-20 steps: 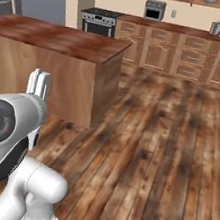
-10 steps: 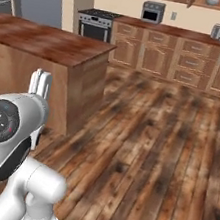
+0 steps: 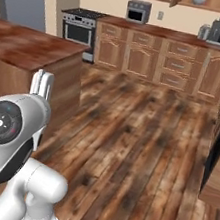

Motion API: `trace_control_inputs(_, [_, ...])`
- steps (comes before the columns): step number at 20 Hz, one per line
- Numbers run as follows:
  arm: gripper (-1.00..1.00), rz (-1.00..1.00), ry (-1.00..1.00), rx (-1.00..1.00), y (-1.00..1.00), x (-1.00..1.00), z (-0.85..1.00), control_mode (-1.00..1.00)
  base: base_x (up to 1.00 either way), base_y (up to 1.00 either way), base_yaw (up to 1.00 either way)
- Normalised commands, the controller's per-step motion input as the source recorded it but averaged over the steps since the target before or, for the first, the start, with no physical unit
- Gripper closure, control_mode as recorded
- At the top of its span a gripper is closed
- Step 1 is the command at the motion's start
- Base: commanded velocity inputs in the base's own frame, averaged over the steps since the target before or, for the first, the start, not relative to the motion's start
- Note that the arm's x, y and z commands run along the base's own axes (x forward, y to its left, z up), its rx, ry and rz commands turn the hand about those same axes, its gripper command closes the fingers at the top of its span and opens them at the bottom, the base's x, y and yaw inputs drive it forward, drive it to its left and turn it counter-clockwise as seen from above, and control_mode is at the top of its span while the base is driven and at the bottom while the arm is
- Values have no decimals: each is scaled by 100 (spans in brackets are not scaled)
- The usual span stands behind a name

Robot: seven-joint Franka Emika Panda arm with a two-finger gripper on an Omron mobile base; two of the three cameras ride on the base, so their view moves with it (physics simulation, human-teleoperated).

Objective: Pick up the bowls from the cabinet and place each bowl in front of a stool on the dining counter.

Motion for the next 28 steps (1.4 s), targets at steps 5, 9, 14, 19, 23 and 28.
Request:
trace_control_inputs(5, [-100, 0, 0, 0, 0, 0, 0, 100, 100, -37, 0])
trace_control_inputs(9, [-100, 0, 0, 0, 0, 0, 0, 100, 100, -27, -1])
trace_control_inputs(14, [-100, 0, 0, 0, 0, 0, 0, 100, 100, -28, -7])
trace_control_inputs(19, [-100, 0, 0, 0, 0, 0, 0, 100, 100, -18, -14])
trace_control_inputs(23, [-100, 0, 0, 0, 0, 0, 0, 100, 100, 0, -17])
trace_control_inputs(28, [-100, 0, 0, 0, 0, 0, 0, 100, 100, 0, -14])
